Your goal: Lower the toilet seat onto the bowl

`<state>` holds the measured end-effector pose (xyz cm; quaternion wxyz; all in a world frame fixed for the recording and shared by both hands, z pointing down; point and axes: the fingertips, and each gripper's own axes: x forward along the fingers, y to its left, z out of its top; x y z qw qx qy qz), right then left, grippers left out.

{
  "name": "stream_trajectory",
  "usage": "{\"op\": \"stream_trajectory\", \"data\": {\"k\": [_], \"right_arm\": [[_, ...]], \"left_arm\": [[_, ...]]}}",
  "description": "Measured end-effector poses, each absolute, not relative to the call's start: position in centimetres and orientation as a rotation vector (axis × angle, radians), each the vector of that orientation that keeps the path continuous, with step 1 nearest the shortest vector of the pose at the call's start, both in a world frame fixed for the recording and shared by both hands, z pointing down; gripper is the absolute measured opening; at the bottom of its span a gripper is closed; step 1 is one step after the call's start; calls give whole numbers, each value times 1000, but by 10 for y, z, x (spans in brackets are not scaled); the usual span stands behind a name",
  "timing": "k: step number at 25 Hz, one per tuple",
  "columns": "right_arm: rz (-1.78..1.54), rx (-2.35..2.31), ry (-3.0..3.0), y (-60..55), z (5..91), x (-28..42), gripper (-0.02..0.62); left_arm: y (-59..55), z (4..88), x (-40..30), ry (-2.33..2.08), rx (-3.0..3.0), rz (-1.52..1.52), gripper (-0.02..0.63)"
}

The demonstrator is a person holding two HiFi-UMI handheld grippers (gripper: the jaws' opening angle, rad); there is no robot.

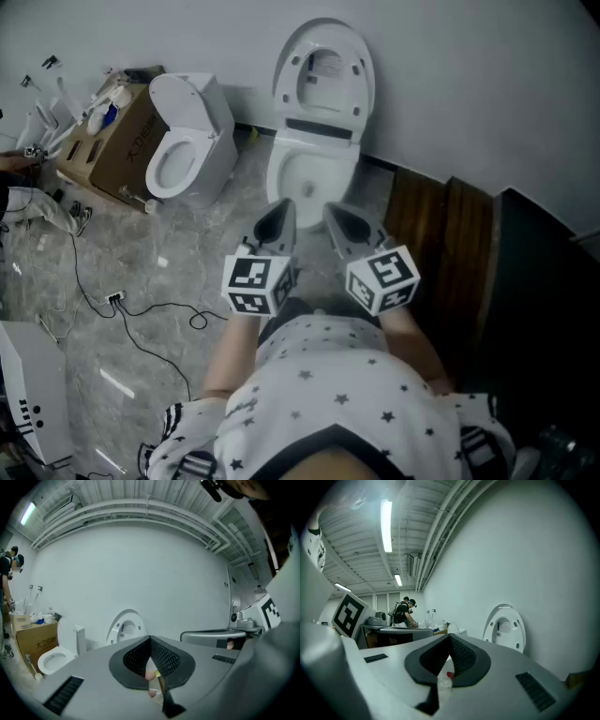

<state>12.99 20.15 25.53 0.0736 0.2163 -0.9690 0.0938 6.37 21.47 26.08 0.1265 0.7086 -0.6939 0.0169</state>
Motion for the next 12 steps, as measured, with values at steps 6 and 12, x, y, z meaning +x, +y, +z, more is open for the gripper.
{"op": "stream_trajectory", "data": {"k": [6,12], "right_arm": [[252,658,-2916,207,255,136,3],[299,633,-2943,208,256,144,5]], "left_arm": [[223,266,67,-2022,2042,66,-9],[226,268,73,-2043,2030,75,-9]]}}
